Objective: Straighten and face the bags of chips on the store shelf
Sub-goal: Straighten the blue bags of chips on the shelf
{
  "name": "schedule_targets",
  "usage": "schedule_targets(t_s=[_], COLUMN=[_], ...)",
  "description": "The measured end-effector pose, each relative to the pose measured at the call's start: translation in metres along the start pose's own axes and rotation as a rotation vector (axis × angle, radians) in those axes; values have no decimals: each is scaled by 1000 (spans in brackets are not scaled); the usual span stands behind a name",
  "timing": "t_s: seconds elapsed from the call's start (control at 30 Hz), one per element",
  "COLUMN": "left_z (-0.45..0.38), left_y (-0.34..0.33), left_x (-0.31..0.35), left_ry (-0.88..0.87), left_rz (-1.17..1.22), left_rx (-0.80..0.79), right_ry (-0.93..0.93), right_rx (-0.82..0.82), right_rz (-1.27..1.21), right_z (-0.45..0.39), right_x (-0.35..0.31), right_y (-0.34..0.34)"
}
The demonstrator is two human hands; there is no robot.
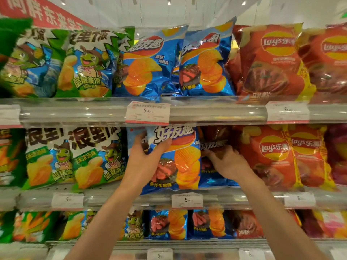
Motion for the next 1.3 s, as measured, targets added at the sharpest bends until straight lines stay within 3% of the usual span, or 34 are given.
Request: schedule_targets(t_s=[0.13,0.5,0.67,0.77,0.9,1.03,1.3], left_z=[-3,-5,0,3,4,0,13], left_y=[24,45,41,36,2,-48,-98], left_x=[-2,-9,-7,-6,-12,-16,-52], left_ry=[5,36,35,19,-2,-22,-51], left_rz=[1,10,-2,-7,-33,-24,-185], left_rx=[41,86,90,80,14,-38,-142], right_ry=[-23,159,132,140,251,262,150], right_rx=[-33,470,170,177,111,-1,200], right_rz=[134,-222,-298,-398,-731,-748,-618], right_z=[-2,-3,-30,-27,-4,8,11], right_x=[-7,-37,-39,-24,-13,-6,20], right_y=[-15,12,-21,-8,19,22,-7])
Point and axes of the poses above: each hand's wrist, its own z-axis away from the middle knuckle, its own y-axis out of the back of the hand, x = y × z, the point moved 8 cm from there along -z, towards the middle knuckle, and after that the axes turned 13 degrees about z, right-handed, at the moved point
